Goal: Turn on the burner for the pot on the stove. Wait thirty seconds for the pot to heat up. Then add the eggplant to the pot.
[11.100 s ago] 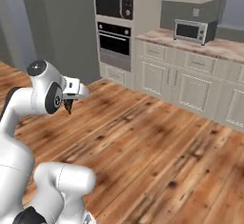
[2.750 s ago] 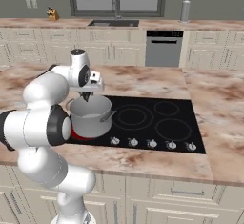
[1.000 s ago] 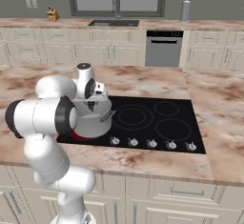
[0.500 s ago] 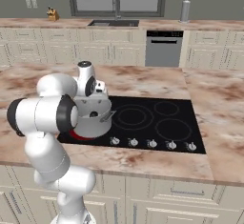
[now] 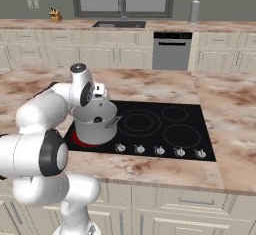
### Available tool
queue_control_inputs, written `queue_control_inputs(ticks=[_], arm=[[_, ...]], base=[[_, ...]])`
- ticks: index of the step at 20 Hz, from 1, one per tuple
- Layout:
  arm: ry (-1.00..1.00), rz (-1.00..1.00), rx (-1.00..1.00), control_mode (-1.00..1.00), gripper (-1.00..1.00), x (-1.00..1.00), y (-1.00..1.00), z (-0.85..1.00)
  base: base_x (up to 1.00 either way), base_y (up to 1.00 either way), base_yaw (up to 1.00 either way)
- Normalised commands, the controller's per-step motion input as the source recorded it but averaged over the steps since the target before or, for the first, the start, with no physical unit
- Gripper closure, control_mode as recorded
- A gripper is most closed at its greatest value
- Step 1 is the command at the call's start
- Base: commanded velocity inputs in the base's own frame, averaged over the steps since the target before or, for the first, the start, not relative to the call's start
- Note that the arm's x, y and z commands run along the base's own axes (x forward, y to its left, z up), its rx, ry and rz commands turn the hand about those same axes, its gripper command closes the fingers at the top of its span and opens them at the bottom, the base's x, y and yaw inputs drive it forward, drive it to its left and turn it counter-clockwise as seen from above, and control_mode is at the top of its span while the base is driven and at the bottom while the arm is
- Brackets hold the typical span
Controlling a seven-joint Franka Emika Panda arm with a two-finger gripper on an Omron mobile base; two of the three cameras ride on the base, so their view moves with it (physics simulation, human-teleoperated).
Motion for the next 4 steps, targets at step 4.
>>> queue_control_inputs(ticks=[4], arm=[[-0.50, 0.00, 0.01, -1.00, -1.00, -1.00, -0.10, 0.66]], base=[[0.00, 0.00, 0.00]])
